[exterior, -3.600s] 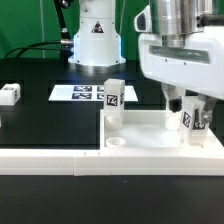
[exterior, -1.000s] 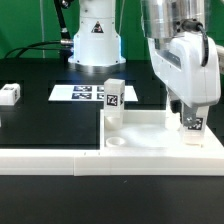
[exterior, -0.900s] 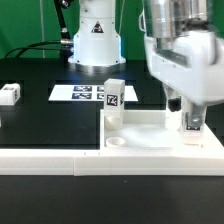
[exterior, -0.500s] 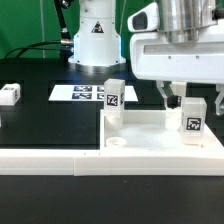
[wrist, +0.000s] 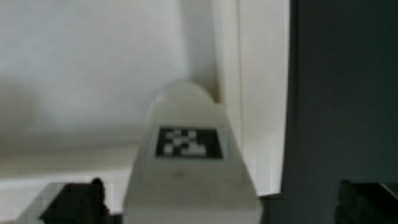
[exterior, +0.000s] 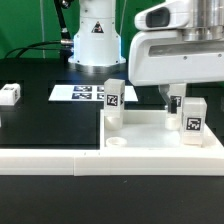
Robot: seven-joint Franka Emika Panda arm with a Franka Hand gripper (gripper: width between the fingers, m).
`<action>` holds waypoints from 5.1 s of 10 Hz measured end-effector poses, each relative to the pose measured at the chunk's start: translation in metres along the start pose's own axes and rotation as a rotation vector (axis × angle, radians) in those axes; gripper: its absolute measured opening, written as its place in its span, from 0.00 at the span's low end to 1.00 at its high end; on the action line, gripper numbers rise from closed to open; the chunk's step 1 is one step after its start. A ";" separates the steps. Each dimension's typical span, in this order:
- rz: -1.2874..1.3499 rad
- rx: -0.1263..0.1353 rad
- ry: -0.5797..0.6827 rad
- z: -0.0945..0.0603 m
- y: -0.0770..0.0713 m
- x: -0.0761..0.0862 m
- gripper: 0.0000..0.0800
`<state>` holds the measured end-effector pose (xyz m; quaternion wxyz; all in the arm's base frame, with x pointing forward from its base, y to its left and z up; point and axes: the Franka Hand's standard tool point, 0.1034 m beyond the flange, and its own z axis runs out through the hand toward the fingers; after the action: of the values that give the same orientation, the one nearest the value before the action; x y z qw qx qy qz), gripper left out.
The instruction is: Assemble square table
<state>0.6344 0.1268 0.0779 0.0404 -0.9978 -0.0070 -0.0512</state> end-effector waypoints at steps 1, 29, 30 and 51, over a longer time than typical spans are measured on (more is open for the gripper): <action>0.049 -0.003 0.001 0.001 0.001 -0.001 0.81; 0.429 0.023 -0.097 0.005 0.012 -0.006 0.81; 0.449 0.021 -0.098 0.006 0.012 -0.007 0.79; 1.521 0.021 -0.095 0.005 -0.002 -0.010 0.79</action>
Offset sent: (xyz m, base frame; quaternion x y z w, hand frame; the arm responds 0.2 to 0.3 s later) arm 0.0000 0.0000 0.0000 0.0000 0.0000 0.1296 0.9916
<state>0.6253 0.1296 0.0720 0.0738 -0.7287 0.6801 0.0339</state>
